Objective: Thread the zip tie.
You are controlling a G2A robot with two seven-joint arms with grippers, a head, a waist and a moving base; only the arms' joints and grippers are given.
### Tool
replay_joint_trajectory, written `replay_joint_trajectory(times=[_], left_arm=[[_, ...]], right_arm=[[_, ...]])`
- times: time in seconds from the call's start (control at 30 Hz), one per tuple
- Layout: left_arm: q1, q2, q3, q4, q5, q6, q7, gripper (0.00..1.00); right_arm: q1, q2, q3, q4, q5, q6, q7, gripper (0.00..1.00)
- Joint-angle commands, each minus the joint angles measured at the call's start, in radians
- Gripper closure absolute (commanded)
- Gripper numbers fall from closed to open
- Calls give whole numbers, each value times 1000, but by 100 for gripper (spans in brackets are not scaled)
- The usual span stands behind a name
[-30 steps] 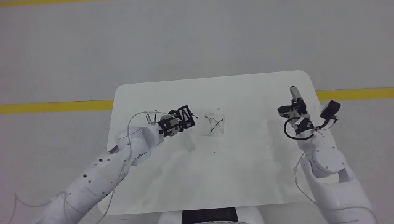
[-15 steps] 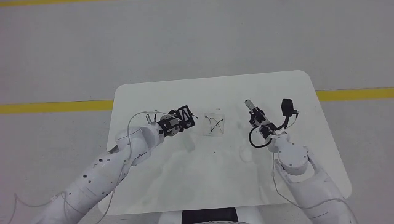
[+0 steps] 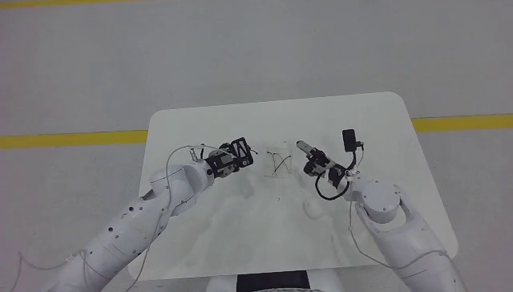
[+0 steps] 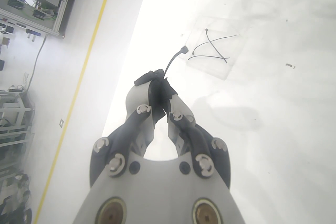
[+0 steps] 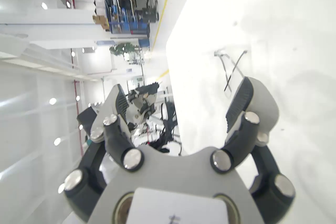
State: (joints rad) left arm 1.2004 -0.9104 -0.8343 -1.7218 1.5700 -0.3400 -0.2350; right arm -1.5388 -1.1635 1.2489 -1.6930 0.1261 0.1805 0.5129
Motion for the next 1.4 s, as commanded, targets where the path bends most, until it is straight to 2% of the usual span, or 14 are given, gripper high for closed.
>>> replay_joint_trajectory(times=[0.0, 0.23, 0.3, 0.37, 0.5, 0.67, 1.03, 1.27, 1.37], left_arm=[[0, 0, 0, 0, 0, 0, 0, 100], [0, 0, 0, 0, 0, 0, 0, 100], [0, 0, 0, 0, 0, 0, 0, 100], [0, 0, 0, 0, 0, 0, 0, 100], [0, 0, 0, 0, 0, 0, 0, 100], [0, 0, 0, 0, 0, 0, 0, 100], [0, 0, 0, 0, 0, 0, 0, 100], [0, 0, 0, 0, 0, 0, 0, 100], [0, 0, 0, 0, 0, 0, 0, 100]], right_arm=[[42, 1, -10, 41, 65, 34, 149, 0], [49, 1, -9, 47, 67, 36, 158, 0], [50, 0, -22, 52, 91, 36, 192, 0], [70, 0, -35, 69, 94, 49, 220, 0], [129, -8, -68, 139, 209, 58, 347, 0], [196, -20, -115, 216, 321, 65, 453, 0], [191, -22, -126, 214, 324, 52, 422, 0], [230, -33, -180, 224, 310, 41, 363, 0], [246, -41, -201, 226, 306, 35, 308, 0]])
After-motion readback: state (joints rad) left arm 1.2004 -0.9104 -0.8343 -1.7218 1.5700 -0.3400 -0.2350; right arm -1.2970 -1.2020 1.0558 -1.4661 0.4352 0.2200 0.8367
